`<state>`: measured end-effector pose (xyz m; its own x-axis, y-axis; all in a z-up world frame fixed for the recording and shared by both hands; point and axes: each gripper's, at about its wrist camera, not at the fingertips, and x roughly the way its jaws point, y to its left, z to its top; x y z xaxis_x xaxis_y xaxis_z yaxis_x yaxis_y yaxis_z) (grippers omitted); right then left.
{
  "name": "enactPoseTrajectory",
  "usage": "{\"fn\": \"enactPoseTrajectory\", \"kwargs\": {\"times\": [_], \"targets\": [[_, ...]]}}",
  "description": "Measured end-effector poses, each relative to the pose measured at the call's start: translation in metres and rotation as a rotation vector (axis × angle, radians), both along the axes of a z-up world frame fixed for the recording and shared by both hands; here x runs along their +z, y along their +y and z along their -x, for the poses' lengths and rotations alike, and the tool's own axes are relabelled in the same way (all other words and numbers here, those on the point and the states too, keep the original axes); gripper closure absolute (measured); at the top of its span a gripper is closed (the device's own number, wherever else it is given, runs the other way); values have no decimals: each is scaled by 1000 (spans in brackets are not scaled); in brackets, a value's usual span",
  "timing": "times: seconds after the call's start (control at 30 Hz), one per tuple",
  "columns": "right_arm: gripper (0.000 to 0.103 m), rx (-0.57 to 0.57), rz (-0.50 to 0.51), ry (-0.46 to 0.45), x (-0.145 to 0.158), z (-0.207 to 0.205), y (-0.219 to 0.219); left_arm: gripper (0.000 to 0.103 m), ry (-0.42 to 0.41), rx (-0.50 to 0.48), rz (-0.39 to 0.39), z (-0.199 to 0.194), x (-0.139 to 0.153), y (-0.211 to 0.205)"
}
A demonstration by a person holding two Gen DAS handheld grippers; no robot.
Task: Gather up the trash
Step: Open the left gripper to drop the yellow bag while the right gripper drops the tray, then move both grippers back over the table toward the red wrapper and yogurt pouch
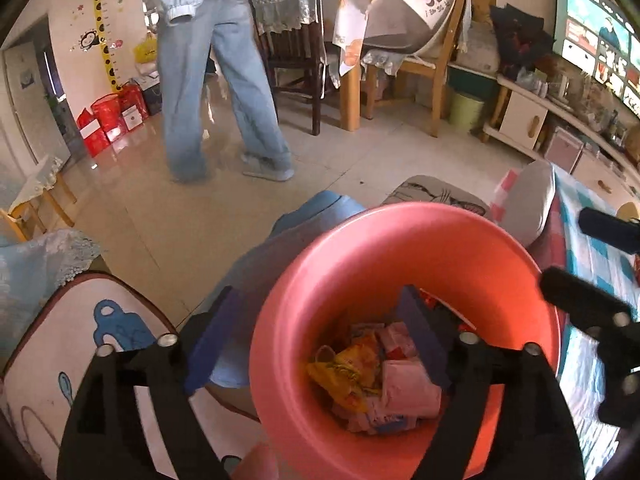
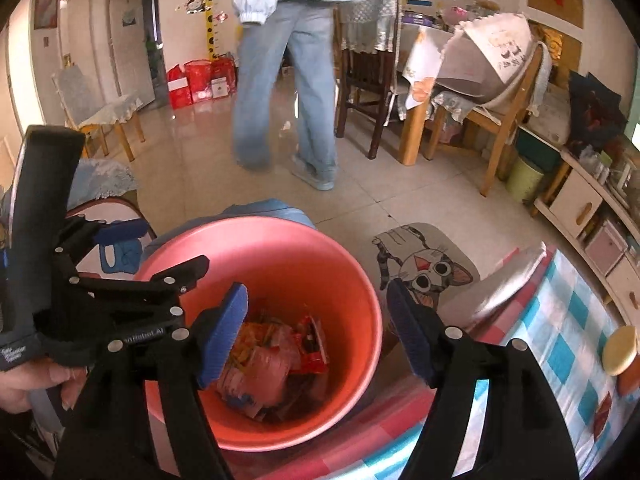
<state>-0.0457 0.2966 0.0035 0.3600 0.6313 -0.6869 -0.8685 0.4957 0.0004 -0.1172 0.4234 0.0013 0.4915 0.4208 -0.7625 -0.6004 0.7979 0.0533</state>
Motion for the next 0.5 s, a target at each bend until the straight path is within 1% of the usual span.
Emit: {"fn": "enactPoseTrajectory", "kwargs": {"times": [0.07,0.17,0.27,0.37,0.43,0.5], "targets": [[29,-19,-12,14,3,-2,-14,9,11,-4,-2,-3,1,-3],[25,-42,-29,12,9,-4,-39,9,11,-5,-26,-3,8,-11],[22,-90,-58,-3,15,-6,-85,9,-11,-25,-60,-5,25,-30],[17,-200,-90,-15,17,-13,-160,9,-54,-81,-93,-13,47,-63],[12,-285,-93,-25,13,-22,-214,9,-73,-153,-92,-30,59,-101],[11,-400,-67,-51,4,-32,-279,8,-80,-232,-82,-49,64,-137]]}}
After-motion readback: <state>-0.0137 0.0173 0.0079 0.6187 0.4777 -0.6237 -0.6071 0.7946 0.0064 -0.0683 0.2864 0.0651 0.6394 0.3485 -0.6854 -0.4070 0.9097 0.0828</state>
